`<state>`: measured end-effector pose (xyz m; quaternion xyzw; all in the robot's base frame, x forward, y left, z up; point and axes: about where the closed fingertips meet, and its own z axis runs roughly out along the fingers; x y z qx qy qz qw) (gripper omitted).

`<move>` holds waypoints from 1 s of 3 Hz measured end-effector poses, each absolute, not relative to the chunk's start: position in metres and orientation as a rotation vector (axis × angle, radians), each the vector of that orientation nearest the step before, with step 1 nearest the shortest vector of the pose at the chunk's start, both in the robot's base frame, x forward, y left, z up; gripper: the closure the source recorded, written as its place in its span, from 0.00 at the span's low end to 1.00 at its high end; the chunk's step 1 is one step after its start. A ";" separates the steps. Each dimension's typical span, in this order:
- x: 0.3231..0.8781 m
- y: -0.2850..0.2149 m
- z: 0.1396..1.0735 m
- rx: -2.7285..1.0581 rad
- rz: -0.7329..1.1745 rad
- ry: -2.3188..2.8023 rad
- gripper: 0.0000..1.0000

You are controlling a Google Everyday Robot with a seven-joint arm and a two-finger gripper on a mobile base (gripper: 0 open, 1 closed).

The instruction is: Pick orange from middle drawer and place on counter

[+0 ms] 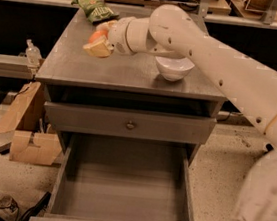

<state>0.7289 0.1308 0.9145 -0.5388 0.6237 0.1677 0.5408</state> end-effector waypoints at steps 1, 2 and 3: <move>0.747 0.141 0.899 -1.281 0.417 1.535 1.00; 0.760 0.157 0.874 -1.306 0.449 1.593 1.00; 0.772 0.167 0.852 -1.324 0.469 1.644 1.00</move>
Offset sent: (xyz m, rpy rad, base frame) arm 0.0484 0.0405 -0.0701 -0.0733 0.1924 0.0044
